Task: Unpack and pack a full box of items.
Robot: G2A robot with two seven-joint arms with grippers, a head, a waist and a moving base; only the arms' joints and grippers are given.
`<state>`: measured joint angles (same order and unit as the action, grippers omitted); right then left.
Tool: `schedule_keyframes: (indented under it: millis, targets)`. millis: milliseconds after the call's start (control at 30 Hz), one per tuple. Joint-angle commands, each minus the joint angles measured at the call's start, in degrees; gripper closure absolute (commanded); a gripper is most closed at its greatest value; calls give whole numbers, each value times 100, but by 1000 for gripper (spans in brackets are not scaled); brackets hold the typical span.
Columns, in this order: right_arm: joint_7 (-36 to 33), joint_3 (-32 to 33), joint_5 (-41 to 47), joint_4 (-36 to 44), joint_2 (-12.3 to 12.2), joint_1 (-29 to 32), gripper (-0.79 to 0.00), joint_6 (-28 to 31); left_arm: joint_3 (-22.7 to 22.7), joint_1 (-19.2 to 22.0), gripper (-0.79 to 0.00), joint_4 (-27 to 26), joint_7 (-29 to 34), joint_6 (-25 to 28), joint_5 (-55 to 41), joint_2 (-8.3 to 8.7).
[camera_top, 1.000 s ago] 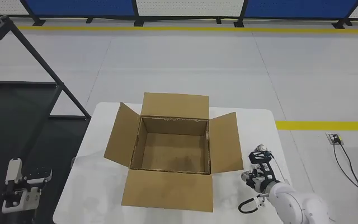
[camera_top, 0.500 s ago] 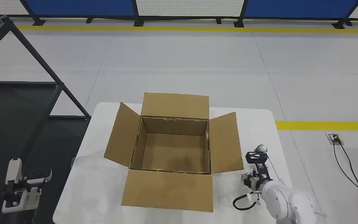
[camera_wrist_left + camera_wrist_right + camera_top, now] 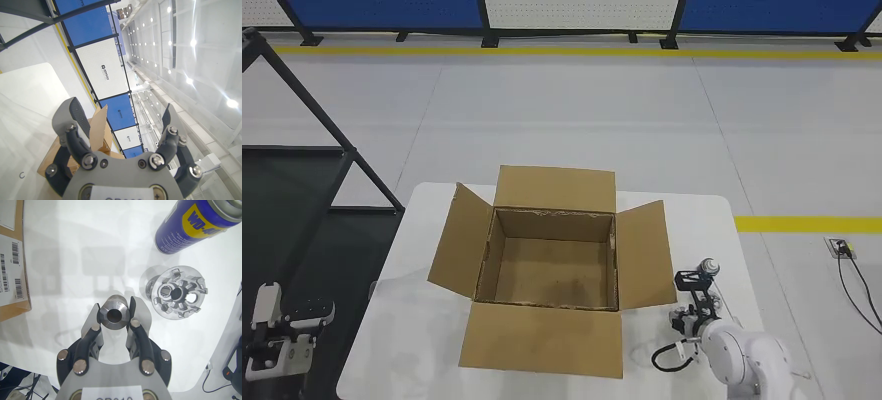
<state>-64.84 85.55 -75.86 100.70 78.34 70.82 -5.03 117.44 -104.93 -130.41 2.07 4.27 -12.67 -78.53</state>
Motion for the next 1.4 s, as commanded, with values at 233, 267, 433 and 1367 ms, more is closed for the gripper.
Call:
schedule_keyframes:
  millis: [233, 267, 433, 1367]
  targets:
    - [56, -33, 18, 93, -21, 30, -637, -31, 0, 0, -785, 0, 0, 0, 0, 0]
    - [88, -34, 33, 140, -23, 45, -690, -33, 0, 0, -785, 0, 0, 0, 0, 0]
    - [680, 203, 611, 628, -29, 347, -785, 25, 0, 0, -785, 0, 0, 0, 0, 0]
    - [3191, -159, 3880, -1446, 18, -269, 0, 1819, 0, 0, -785, 0, 0, 0, 0, 0]
